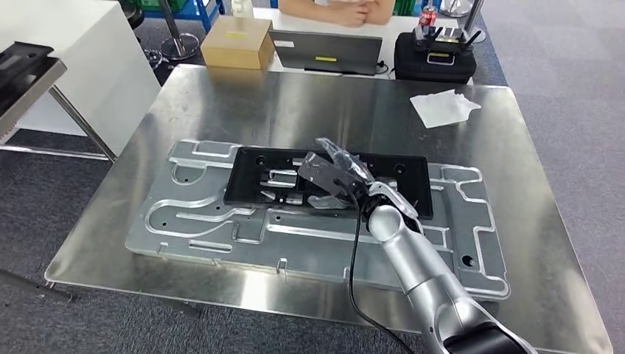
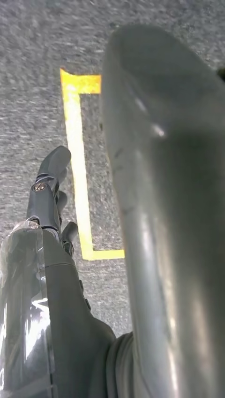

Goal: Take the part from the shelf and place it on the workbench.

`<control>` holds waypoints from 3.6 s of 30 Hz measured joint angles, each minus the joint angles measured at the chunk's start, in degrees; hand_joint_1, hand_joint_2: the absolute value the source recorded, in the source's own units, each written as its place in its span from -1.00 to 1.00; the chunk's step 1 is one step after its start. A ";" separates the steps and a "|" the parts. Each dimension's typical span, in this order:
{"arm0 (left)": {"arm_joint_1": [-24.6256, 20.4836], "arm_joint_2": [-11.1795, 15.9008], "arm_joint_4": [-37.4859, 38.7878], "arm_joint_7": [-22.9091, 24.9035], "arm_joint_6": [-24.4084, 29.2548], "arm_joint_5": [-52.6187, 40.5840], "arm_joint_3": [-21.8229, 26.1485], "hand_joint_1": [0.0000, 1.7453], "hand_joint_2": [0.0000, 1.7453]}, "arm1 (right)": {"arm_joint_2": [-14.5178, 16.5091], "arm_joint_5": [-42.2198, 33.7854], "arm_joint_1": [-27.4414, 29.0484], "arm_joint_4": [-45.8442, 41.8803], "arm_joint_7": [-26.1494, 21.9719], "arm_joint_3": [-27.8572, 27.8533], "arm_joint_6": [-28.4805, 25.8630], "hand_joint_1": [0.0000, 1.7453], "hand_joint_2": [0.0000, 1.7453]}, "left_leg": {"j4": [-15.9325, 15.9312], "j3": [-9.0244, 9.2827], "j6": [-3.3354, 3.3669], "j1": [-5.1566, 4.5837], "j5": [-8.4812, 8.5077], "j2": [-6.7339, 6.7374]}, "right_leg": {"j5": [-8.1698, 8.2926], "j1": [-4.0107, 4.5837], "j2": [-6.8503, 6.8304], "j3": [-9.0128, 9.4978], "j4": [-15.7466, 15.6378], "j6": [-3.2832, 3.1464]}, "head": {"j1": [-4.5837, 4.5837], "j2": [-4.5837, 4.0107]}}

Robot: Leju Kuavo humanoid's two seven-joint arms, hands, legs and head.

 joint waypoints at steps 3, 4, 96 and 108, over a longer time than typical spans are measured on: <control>0.12 -0.10 0.00 -0.58 0.13 -0.07 0.00 -1.00 -1.00 | -0.15 -1.85 1.65 -3.91 0.34 0.26 1.01 -1.00 1.00 | -1.08 0.34 0.50 0.02 0.13 0.01 | -0.09 -0.07 0.00 -0.07 0.03 0.90 | 0.00 0.01; 0.16 -0.18 0.00 -0.78 0.19 -0.10 0.00 -1.00 -1.00 | -0.27 -2.48 1.95 -5.11 0.44 0.46 1.21 -1.00 1.00 | -1.47 0.50 0.79 0.18 0.35 0.08 | -0.72 -0.10 -0.03 -0.39 0.79 1.24 | 0.00 0.01; 1.95 -0.89 -0.09 -8.82 -2.49 2.56 2.80 -1.00 -1.00 | -14.25 8.38 67.19 -57.65 -13.65 -28.12 -22.41 -1.00 -1.00 | -4.80 7.92 1.32 -0.27 -3.88 2.15 | -0.61 -1.65 -6.62 1.19 -0.56 3.08 | -0.16 0.01; 2.38 -0.90 -0.07 -9.23 -0.57 -0.90 1.29 -1.00 -1.00 | -11.29 14.85 52.74 -4.49 -11.31 -28.28 -30.06 -1.00 -1.00 | -2.47 1.41 0.94 -0.59 0.47 -4.34 | -4.77 -1.50 2.81 7.62 -2.34 1.95 | -0.16 0.01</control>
